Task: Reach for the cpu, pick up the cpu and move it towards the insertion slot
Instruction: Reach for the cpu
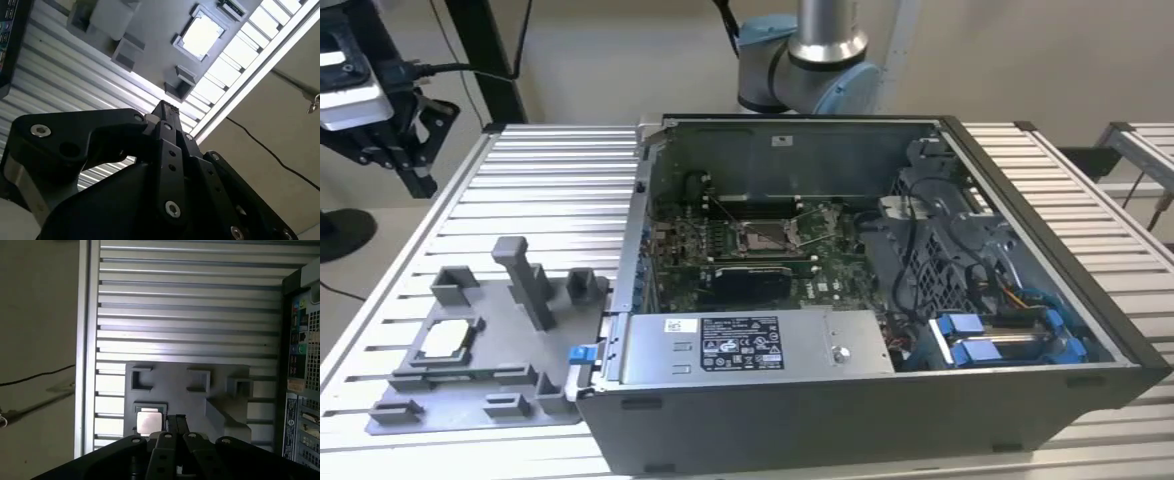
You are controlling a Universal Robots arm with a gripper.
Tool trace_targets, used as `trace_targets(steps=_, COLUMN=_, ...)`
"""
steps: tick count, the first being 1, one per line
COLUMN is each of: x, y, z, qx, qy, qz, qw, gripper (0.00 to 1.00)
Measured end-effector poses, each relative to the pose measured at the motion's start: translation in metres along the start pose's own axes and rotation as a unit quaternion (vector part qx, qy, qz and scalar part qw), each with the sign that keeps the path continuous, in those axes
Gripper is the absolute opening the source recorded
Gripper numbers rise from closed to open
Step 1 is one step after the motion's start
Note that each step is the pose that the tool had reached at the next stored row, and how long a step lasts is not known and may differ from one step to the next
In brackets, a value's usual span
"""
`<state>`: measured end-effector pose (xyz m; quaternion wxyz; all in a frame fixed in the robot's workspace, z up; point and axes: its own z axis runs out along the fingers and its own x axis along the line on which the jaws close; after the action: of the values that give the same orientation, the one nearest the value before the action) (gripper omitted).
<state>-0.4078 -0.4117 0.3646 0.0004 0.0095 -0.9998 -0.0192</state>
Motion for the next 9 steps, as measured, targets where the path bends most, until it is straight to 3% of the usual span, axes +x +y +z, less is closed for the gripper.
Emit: trace_targets(steps=9, x=0.0112, y=-0.0241, z=-0.0001, qx=-0.0002, qy=0.0000, qz=0.000, qw=1.00000, gripper=0.00)
